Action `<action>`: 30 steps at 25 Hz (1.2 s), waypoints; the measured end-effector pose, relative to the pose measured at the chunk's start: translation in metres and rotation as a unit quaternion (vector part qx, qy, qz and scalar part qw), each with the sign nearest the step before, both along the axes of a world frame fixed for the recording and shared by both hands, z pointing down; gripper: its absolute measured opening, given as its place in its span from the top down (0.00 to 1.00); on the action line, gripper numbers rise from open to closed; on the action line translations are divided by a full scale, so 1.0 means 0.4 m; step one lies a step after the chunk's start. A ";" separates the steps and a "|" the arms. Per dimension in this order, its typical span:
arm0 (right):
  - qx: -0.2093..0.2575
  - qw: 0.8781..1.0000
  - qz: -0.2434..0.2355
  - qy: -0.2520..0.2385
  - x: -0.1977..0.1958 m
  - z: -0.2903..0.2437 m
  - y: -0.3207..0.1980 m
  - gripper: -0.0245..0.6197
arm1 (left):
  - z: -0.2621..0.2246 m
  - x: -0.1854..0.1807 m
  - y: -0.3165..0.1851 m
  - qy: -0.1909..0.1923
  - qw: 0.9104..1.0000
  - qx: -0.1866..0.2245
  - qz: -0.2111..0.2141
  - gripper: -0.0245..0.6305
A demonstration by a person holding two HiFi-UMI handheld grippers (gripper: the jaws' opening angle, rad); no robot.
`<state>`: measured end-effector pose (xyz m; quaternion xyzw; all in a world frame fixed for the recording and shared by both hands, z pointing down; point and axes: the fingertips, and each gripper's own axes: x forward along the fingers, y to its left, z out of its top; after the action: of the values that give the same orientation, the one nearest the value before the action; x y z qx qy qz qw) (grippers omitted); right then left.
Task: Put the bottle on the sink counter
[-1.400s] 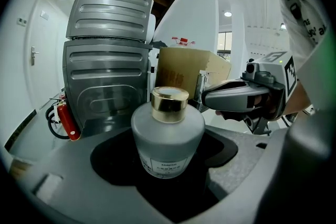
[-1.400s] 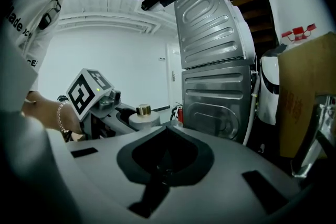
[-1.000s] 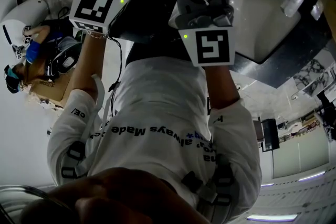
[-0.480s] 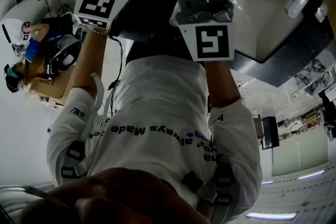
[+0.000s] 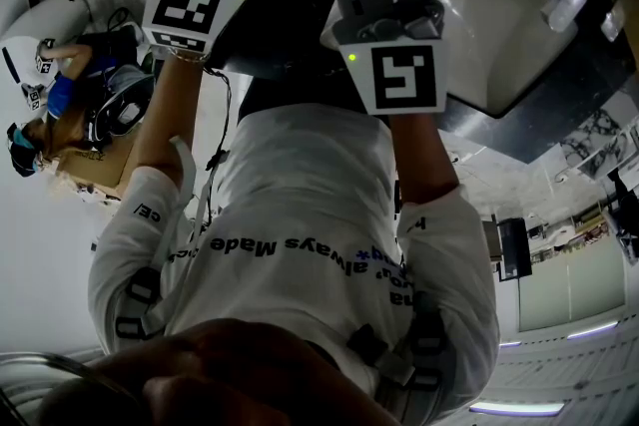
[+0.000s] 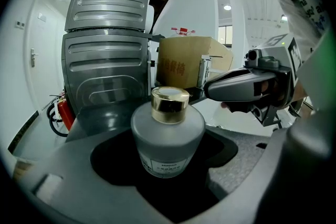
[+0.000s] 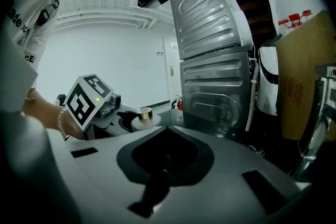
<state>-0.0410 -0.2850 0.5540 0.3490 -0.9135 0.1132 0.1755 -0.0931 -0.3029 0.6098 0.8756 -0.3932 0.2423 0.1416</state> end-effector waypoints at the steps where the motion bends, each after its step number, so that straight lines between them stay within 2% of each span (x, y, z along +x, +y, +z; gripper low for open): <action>1: 0.001 1.000 0.000 0.000 0.001 0.000 0.000 0.95 | 0.001 0.001 -0.001 0.000 1.000 0.001 -0.001 0.45; 9: -0.001 1.000 0.000 0.001 0.006 -0.001 0.005 0.95 | -0.001 -0.001 -0.002 0.004 1.000 0.010 -0.005 0.45; 13: 0.006 1.000 0.002 -0.005 0.006 -0.023 0.005 0.95 | -0.014 -0.002 -0.007 -0.012 0.999 0.033 -0.008 0.45; 17: 0.015 1.000 0.001 -0.007 0.012 -0.057 0.009 0.95 | -0.044 -0.001 -0.010 -0.007 0.999 0.050 -0.013 0.44; 25: 0.047 0.999 0.006 -0.014 0.038 -0.188 0.021 0.95 | -0.230 0.003 0.007 0.010 0.995 0.094 -0.034 0.44; 30: 0.075 0.997 0.010 -0.023 0.063 -0.311 0.045 0.95 | -0.377 0.029 0.051 0.047 0.991 0.115 -0.039 0.44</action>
<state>-0.0158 -0.2670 0.4297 0.3677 -0.9197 0.0542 0.1267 -0.0814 -0.2824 0.4591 0.8804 -0.4453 0.1481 0.0679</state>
